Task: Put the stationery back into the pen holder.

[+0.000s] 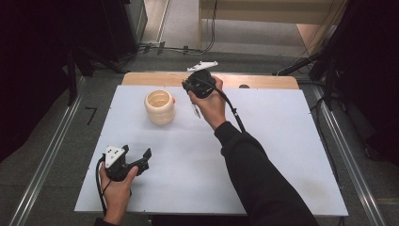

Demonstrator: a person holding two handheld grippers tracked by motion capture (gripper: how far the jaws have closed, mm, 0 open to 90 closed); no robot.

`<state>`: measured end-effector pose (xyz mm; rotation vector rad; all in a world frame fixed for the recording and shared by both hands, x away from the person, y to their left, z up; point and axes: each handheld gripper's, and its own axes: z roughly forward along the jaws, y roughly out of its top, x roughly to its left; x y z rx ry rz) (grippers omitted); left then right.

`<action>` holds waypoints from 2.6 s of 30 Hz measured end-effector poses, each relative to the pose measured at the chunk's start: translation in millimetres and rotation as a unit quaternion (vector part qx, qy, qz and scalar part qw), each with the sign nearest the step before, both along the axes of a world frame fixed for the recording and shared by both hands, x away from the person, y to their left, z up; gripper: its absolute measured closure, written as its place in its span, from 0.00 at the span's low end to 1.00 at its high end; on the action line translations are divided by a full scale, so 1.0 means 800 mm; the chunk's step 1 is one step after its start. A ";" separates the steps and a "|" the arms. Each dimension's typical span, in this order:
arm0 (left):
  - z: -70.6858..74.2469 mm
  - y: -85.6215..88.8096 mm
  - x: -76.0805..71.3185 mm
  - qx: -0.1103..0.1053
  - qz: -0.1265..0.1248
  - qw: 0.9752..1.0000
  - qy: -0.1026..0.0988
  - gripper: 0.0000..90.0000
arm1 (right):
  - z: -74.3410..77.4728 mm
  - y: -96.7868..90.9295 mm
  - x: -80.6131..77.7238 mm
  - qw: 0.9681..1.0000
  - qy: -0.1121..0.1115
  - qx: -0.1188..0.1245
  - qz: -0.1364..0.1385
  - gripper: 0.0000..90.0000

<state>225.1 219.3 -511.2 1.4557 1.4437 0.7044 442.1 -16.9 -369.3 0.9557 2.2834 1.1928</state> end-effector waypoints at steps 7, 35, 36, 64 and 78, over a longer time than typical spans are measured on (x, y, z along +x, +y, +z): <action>0.000 0.001 0.000 -0.006 0.000 1.000 -0.003 0.13 | 0.007 0.013 0.003 1.000 -0.004 0.002 0.003 0.87; 0.001 0.002 0.000 -0.007 -0.003 1.000 -0.004 0.13 | 0.027 0.047 0.012 1.000 -0.017 0.009 0.013 0.87; 0.001 0.002 0.001 -0.007 -0.003 1.000 -0.004 0.13 | 0.027 0.049 0.013 1.000 -0.018 0.009 0.013 0.87; 0.001 0.005 0.002 -0.013 -0.005 1.000 -0.006 0.13 | 0.041 0.088 0.022 0.999 -0.020 0.014 0.029 0.87; 0.002 0.006 0.002 -0.016 -0.004 1.000 -0.008 0.13 | 0.049 0.104 0.024 0.999 -0.027 0.017 0.033 0.87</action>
